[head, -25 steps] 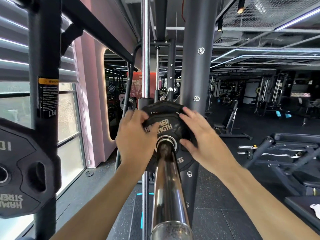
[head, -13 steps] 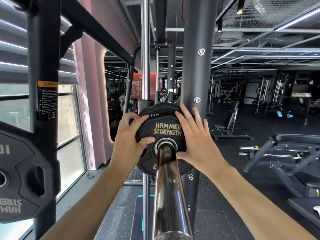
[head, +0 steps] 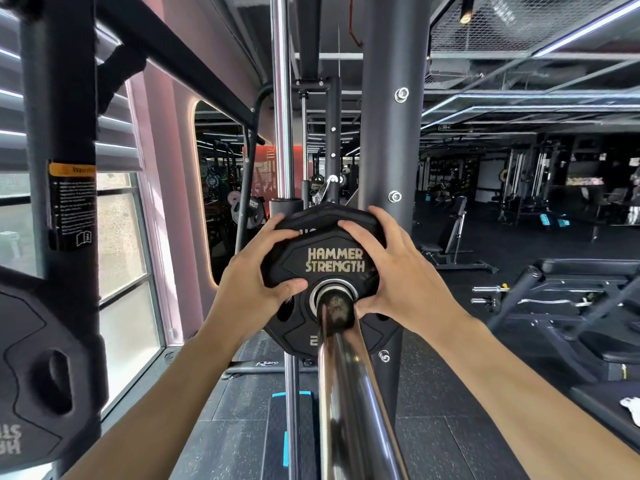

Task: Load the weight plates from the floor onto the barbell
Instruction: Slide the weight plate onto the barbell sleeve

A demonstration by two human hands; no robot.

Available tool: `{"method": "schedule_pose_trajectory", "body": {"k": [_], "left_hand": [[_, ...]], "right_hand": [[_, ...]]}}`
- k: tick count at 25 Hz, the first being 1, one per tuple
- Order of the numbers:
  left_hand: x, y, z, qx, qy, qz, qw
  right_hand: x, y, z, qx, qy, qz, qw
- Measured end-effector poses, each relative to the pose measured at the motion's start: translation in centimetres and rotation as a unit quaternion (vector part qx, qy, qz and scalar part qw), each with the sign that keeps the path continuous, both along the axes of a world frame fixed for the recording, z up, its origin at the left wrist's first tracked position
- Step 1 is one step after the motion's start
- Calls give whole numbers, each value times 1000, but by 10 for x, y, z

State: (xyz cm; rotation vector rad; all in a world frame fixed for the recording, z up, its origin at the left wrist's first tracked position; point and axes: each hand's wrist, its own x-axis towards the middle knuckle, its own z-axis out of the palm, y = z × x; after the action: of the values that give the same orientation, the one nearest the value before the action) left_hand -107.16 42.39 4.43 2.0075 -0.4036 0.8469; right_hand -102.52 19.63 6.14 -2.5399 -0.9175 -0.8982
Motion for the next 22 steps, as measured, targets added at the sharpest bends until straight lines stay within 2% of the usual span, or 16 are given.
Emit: {"method": "schedule_pose_trajectory", "body": {"k": [9,17,22], "left_hand": [[6,7,14,70,39,10,997],[3,3,16,105,28,41,993],[-4,-4,18,118,27,50,991]], "right_hand": [[5,1,9,-29,5,25,999],[12,-1,8,-20,9,43,999],[2,-1,11,-28,10,22,999]]}}
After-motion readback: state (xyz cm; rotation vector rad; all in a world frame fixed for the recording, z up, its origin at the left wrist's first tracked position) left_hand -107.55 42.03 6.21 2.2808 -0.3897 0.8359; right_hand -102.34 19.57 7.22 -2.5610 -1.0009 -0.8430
